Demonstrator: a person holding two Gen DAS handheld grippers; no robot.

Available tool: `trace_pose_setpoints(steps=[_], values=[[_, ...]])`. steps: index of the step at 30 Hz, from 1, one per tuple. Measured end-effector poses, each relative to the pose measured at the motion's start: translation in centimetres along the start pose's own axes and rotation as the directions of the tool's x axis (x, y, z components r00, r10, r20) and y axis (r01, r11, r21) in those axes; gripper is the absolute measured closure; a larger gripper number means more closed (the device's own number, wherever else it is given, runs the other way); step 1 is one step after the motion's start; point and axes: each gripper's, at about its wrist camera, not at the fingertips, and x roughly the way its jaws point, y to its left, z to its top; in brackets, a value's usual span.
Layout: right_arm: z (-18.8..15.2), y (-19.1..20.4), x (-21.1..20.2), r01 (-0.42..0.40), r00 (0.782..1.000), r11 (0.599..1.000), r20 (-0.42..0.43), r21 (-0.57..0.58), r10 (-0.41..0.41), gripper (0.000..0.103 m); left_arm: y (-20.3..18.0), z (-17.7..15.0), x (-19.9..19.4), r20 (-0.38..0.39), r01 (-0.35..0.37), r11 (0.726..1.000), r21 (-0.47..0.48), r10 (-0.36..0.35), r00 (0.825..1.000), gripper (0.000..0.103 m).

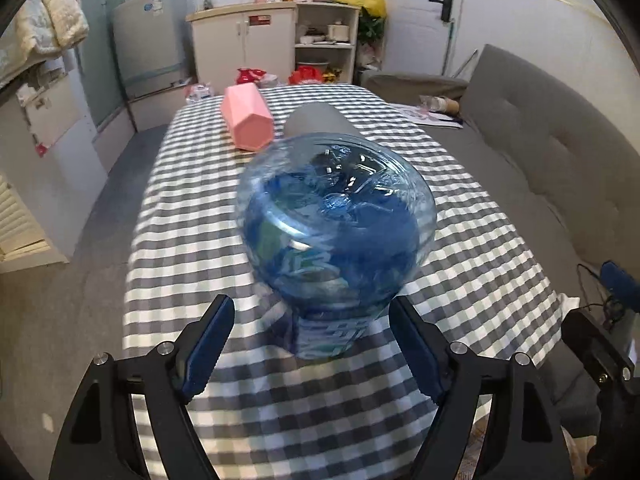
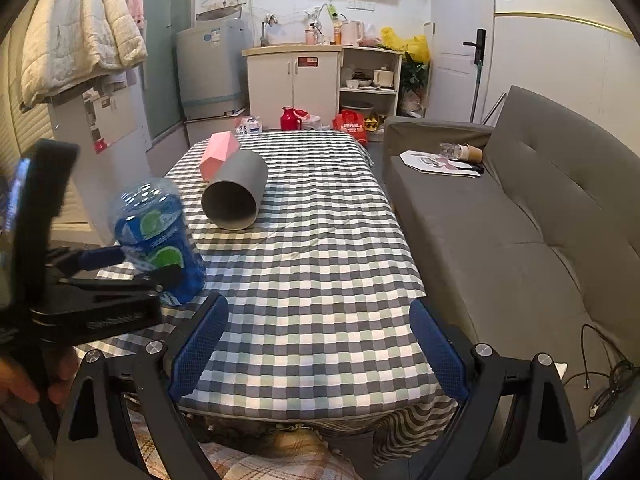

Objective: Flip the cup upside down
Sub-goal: 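Grasp the bottle with the left gripper while the right gripper releases it, then rotate the bottle upright with the left gripper and lower it onto the table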

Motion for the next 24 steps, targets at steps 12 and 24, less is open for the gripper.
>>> trace_pose_setpoints(steps=[12,24], values=[[0.2,0.5,1.0,-0.017,1.0,1.0,-0.012,0.003,0.017,0.011,0.0,0.7,0.7,-0.005,0.028,1.0,0.009,-0.028,1.0,0.038],[0.3,0.1,1.4,-0.014,1.0,1.0,-0.015,0.021,0.014,0.011,-1.8,1.7,2.1,0.046,0.046,0.999,0.011,-0.046,0.998,0.038]])
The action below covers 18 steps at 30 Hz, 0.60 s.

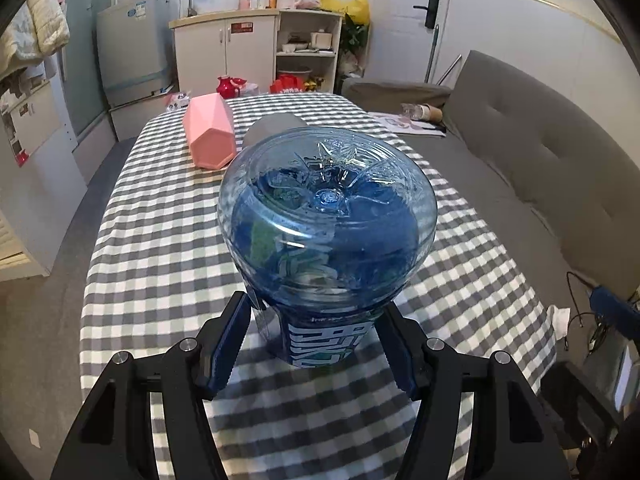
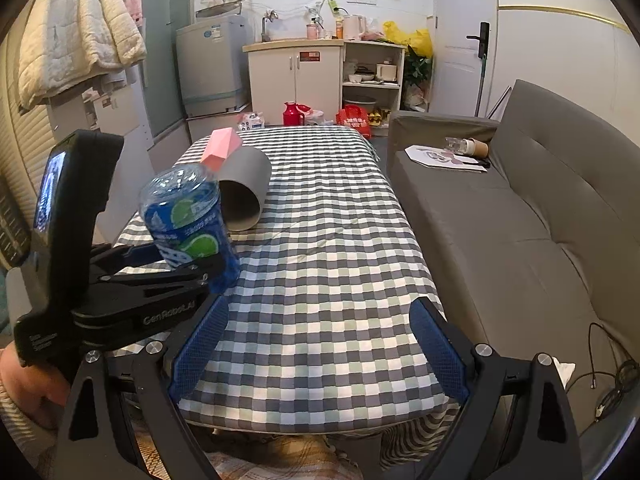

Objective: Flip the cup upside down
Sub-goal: 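Rotate the bottle upright with the left gripper and lower it onto the table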

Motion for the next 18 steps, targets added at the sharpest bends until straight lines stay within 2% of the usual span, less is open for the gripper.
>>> trace_pose_setpoints(steps=[3,9,11,18], values=[[0.0,-0.2,0.2,-0.001,1.0,1.0,-0.004,0.006,0.001,0.011,-0.3,0.2,0.2,0.003,-0.004,1.0,0.007,0.004,1.0,0.038],[0.1,-0.7,0.1,-0.001,1.0,1.0,-0.001,0.021,0.001,0.011,-0.2,-0.1,-0.4,-0.008,0.043,0.999,0.002,-0.043,0.999,0.033],[0.2,-0.9,-0.1,-0.003,1.0,1.0,0.003,0.027,0.003,0.011,0.0,-0.2,-1.0,-0.016,0.045,0.999,-0.006,-0.045,0.999,0.021],[0.3,-1.2,-2.6,0.011,0.999,1.0,0.05,0.015,-0.012,0.011,0.0,-0.9,-4.4,0.011,0.035,0.999,-0.005,-0.035,0.999,0.021]])
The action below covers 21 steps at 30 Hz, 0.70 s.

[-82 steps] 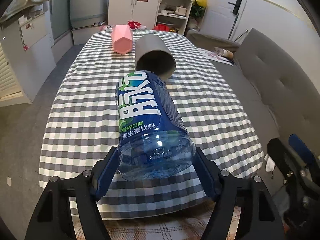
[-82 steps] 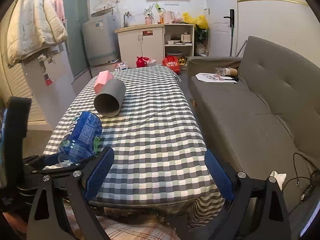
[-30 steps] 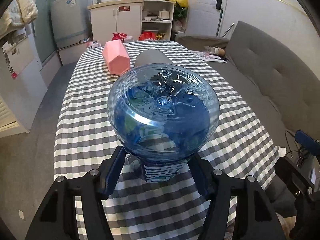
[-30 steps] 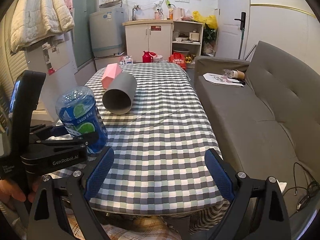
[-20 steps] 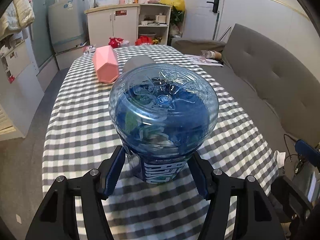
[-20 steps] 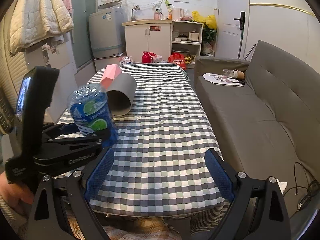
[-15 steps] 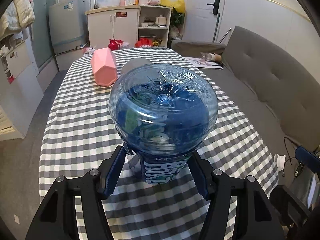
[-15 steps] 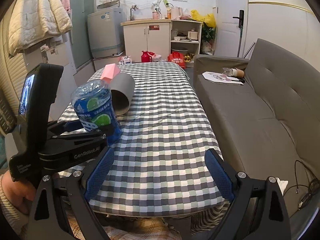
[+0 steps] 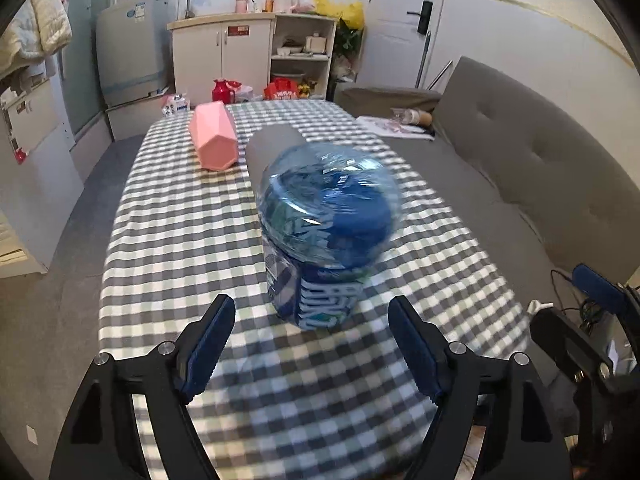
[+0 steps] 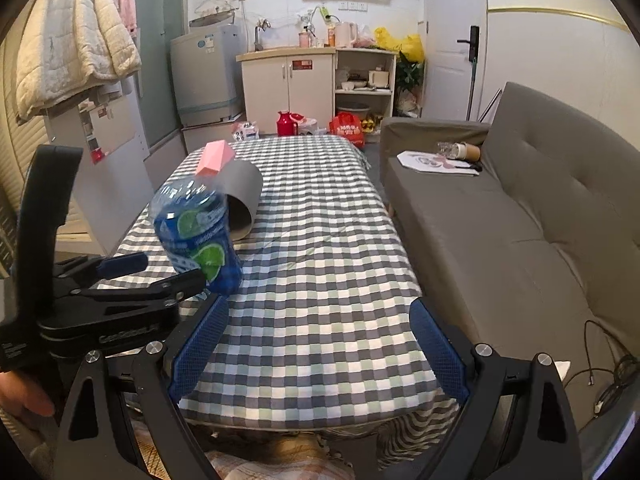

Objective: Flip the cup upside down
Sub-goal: 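Rotate the bottle upright with the left gripper and lower it onto the table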

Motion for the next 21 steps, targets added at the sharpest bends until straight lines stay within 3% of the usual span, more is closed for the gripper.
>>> trace_pose_setpoints(steps=[8,13,15,18,21], values=[[2.3,0.1,-4.0,-0.065,0.993,0.997,0.092,-0.034,0.068,0.011,-0.6,0.8,-6.2,0.091,-0.049,0.999,-0.021,0.051,0.995,0.021],[4.3,0.1,-6.1,-0.089,0.981,0.994,0.17,-0.061,0.098,0.011,-0.9,0.9,-10.2,0.193,-0.109,0.994,-0.031,0.113,0.975,0.021],[4.6,0.3,-6.7,-0.092,0.975,0.993,0.197,-0.071,0.104,0.011,-1.0,0.8,-11.6,0.245,-0.148,0.988,-0.049,0.156,0.957,0.021],[4.5,0.6,-7.1,-0.11,0.966,0.99,0.225,-0.087,0.127,0.011,-0.6,-0.1,-13.4,0.346,-0.193,0.978,-0.083,0.21,0.914,0.021],[3.4,0.4,-6.6,-0.115,0.963,0.991,0.239,-0.069,0.128,0.011,0.2,-1.0,-13.8,0.38,-0.203,0.971,-0.129,0.238,0.894,0.021]])
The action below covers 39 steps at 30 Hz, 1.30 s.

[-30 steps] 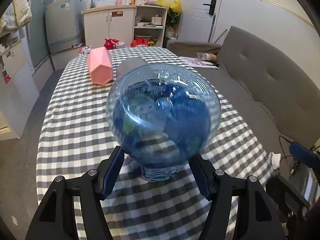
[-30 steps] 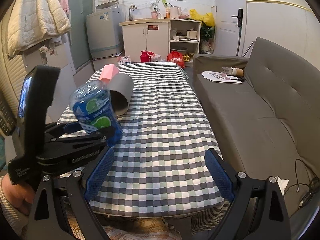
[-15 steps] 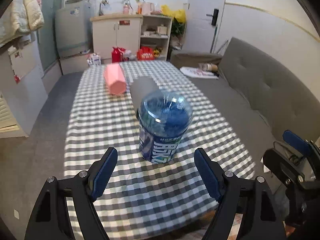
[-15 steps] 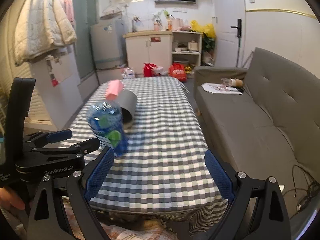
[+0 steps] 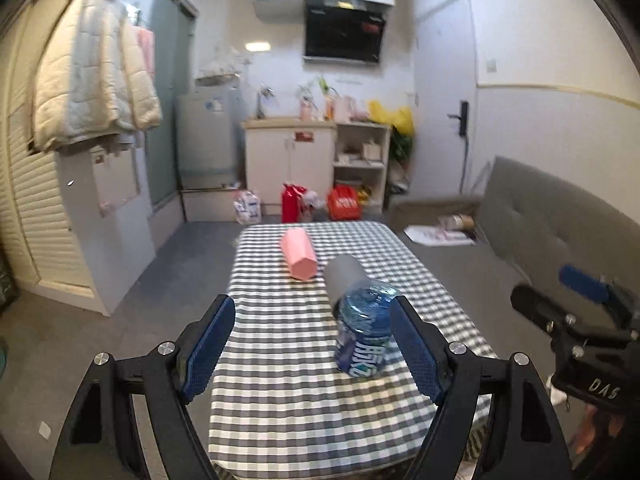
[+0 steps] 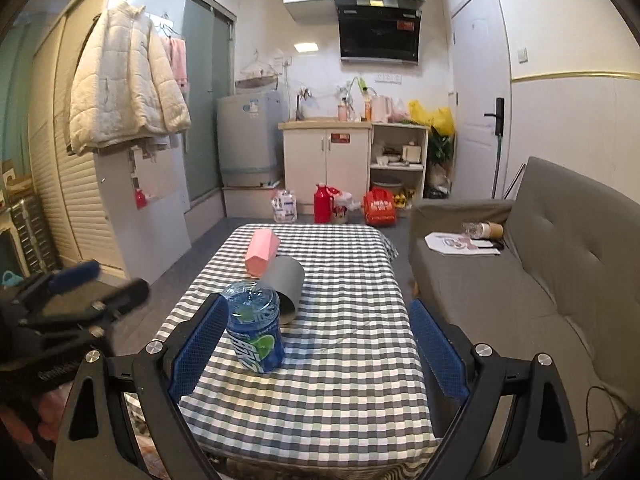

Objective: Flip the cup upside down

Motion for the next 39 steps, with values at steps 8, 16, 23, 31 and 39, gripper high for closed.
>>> trace_pose_setpoints(steps=[8,16,23,31,39], values=[[-3.6,0.7,2.1,0.016,0.999,0.999,-0.052,0.029,-0.014,0.011,1.1,-3.0,0.7,0.022,-0.038,0.999,-0.012,0.038,0.999,0.021],[-5.1,1.9,2.0,0.03,0.999,0.999,-0.03,-0.032,-0.03,0.0,2.2,-5.0,0.6,-0.002,-0.038,0.999,-0.022,0.038,0.999,0.01],[-5.3,0.9,1.5,0.061,0.998,0.998,-0.006,0.017,-0.061,0.0,2.8,-5.5,-0.3,0.001,-0.068,0.997,-0.027,0.068,0.998,0.0],[-5.4,2.0,0.8,0.06,0.998,0.998,0.025,-0.026,-0.059,0.0,2.4,-5.6,-0.5,0.009,-0.071,0.998,-0.001,0.071,0.997,0.0],[-5.5,1.8,0.6,0.06,0.998,0.998,0.029,-0.013,-0.059,0.0,2.2,-5.7,-0.9,0.007,-0.078,0.997,0.006,0.078,0.997,0.0]])
